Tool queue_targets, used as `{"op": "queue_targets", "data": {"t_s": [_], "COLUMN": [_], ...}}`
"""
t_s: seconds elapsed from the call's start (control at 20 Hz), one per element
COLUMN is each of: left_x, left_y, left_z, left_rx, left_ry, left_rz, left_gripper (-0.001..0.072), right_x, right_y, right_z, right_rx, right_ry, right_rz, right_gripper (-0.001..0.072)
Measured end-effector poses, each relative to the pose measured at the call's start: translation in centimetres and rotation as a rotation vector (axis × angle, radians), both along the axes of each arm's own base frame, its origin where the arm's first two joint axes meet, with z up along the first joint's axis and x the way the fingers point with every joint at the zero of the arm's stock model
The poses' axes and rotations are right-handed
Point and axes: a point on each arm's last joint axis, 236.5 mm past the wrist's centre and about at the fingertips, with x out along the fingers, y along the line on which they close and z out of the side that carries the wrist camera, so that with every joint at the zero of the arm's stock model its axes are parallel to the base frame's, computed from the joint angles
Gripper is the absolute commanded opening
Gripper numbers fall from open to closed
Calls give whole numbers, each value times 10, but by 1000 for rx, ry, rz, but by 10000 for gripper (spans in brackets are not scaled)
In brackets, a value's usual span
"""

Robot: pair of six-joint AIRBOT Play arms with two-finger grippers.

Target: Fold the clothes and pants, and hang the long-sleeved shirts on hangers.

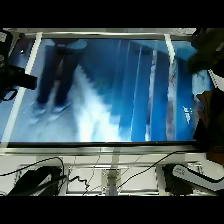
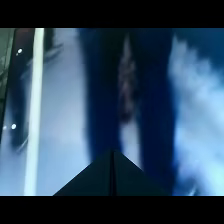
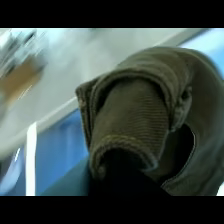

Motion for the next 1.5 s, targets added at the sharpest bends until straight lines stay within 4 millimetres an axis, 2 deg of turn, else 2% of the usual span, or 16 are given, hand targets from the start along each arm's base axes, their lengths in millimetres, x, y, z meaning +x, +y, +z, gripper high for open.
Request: {"op": "queue_targets", "data": {"t_s": [0.15, 0.3, 0.4, 0.55, 0.6, 0.65, 0.7, 0.85, 0.95, 1.0, 1.1, 1.15, 1.25, 1.35, 1.4, 1.5], "left_x": [4, 9, 11, 14, 15, 15, 16, 17, 17, 17, 17, 17, 17, 17, 17, 17], "left_y": [0, -2, -5, -8, -9, -9, -9, -10, -10, -10, -10, -10, -10, -10, -10, -10], "left_z": [-5, -13, -19, -26, -27, -28, -29, -30, -31, -31, -31, -31, -31, -31, -31, -31], "left_rx": [8, 5, -5, -16, -18, -18, -19, -21, -22, -22, -23, -23, -23, -23, -23, -23], "left_ry": [12, 32, 47, 65, 68, 71, 73, 77, 78, 79, 79, 79, 79, 79, 79, 79], "left_rz": [1, -2, -6, -11, -11, -12, -12, -13, -14, -14, -14, -14, -14, -14, -14, -14], "left_gripper": [17, 17, 17, 17, 17, 17, 17, 17, 17, 17, 17, 17, 17, 17, 17, 17], "right_x": [-48, -111, -158, -225, -247, -265, -280, -310, -316, -318, -314, -306, -284, -250, -232, -190], "right_y": [-67, -118, -144, -168, -174, -179, -184, -191, -191, -192, -190, -188, -182, -169, -159, -127], "right_z": [-22, -55, -75, -98, -104, -109, -110, -114, -115, -115, -114, -111, -103, -89, -81, -62], "right_rx": [36, 59, 77, 127, 144, 160, 169, 208, 225, 230, 243, 252, 267, 271, 265, 238], "right_ry": [110, 278, 384, 524, 565, 594, 609, 634, 638, 637, 616, 587, 509, 418, 378, 308], "right_rz": [-173, -325, -414, -542, -588, -629, -668, -753, -769, -776, -762, -739, -673, -555, -492, -334], "right_gripper": [46, 46, 46, 46, 112, 368, 684, 682, 671, 573, 144, 47, 46, 46, 45, 45]}}
